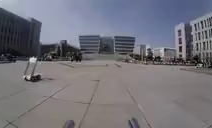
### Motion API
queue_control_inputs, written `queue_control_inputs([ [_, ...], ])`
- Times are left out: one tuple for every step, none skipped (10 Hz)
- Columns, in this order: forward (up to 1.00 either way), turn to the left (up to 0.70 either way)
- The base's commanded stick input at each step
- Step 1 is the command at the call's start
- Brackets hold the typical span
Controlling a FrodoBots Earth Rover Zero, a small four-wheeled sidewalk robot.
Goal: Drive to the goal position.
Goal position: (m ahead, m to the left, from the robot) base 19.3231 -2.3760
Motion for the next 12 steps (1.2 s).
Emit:
queue_control_inputs([
  [1.00,0.00],
  [1.00,0.00],
  [1.00,0.00],
  [1.00,0.00],
  [1.00,0.00],
  [1.00,0.00],
  [1.00,0.00],
  [1.00,0.00],
  [1.00,0.00],
  [1.00,0.00],
  [1.00,0.00],
  [1.00,0.00],
])
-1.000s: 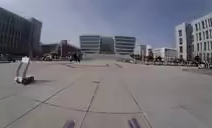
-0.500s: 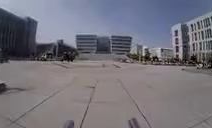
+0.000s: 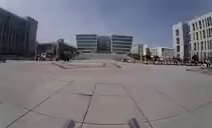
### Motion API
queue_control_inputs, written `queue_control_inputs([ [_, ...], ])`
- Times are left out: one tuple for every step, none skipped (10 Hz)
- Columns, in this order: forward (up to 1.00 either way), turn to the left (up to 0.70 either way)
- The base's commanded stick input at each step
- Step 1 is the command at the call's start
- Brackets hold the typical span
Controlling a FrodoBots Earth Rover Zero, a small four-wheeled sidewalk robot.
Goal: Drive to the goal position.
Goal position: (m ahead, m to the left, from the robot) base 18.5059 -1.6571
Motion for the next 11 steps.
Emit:
queue_control_inputs([
  [1.00,0.00],
  [1.00,0.00],
  [1.00,0.00],
  [1.00,0.00],
  [1.00,0.00],
  [1.00,0.00],
  [1.00,0.00],
  [1.00,0.00],
  [1.00,0.00],
  [1.00,-0.22],
  [1.00,-0.27],
])
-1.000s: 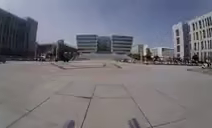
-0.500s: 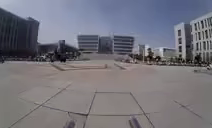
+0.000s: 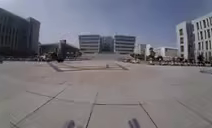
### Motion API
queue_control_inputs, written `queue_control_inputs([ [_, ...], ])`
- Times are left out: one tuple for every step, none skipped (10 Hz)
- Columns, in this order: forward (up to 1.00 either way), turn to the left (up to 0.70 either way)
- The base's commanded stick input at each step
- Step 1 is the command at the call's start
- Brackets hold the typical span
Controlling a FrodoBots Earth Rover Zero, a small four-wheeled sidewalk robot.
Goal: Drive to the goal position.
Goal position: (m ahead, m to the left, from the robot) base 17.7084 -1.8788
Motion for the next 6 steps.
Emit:
queue_control_inputs([
  [1.00,-0.27],
  [1.00,-0.17],
  [1.00,-0.03],
  [1.00,0.00],
  [1.00,0.00],
  [1.00,0.00],
])
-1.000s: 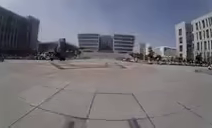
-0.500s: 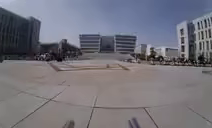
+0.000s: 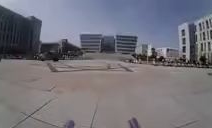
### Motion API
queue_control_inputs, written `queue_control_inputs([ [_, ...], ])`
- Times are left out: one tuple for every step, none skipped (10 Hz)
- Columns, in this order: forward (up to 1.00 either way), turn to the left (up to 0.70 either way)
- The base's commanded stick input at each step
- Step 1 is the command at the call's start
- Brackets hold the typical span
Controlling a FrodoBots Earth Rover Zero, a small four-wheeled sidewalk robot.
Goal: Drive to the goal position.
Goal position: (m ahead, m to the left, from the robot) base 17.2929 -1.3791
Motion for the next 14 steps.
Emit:
queue_control_inputs([
  [1.00,0.00],
  [1.00,0.00],
  [1.00,0.00],
  [1.00,0.00],
  [1.00,0.00],
  [1.00,0.00],
  [1.00,0.00],
  [1.00,0.00],
  [1.00,0.00],
  [1.00,0.00],
  [1.00,0.00],
  [1.00,0.00],
  [1.00,0.00],
  [1.00,0.00],
])
